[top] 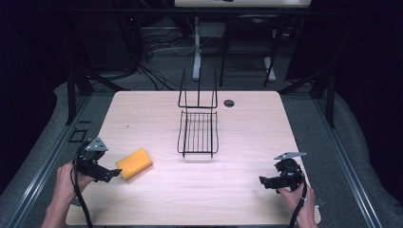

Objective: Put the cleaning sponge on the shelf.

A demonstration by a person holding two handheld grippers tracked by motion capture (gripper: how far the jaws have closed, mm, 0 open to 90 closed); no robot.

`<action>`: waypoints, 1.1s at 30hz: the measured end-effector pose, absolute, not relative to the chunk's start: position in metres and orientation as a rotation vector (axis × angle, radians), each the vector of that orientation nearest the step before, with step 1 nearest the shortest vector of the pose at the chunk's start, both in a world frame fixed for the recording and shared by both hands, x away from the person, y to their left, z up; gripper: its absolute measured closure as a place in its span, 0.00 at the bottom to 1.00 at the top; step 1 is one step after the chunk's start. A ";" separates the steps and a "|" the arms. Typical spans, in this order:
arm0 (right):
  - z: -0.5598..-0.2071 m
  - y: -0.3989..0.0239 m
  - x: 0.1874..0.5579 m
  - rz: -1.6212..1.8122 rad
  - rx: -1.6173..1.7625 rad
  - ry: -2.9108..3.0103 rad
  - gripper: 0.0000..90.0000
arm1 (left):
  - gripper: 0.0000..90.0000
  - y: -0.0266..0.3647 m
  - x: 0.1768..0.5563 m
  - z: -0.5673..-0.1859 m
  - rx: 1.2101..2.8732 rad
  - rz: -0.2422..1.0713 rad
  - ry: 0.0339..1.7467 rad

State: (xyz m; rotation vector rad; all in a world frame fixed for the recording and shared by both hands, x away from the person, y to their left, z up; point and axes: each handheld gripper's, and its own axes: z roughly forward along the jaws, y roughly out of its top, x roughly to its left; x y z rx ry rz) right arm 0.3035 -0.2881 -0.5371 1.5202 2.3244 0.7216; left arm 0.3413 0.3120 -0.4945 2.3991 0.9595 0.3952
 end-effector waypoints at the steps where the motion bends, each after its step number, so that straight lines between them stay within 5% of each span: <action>1: -0.540 -0.286 0.304 0.768 1.542 2.303 0.06 | 0.00 0.306 0.346 -0.496 2.425 0.386 0.951; 33: -0.534 -0.291 0.300 0.710 1.520 2.321 0.07 | 0.00 0.266 0.391 -0.524 2.759 0.180 0.958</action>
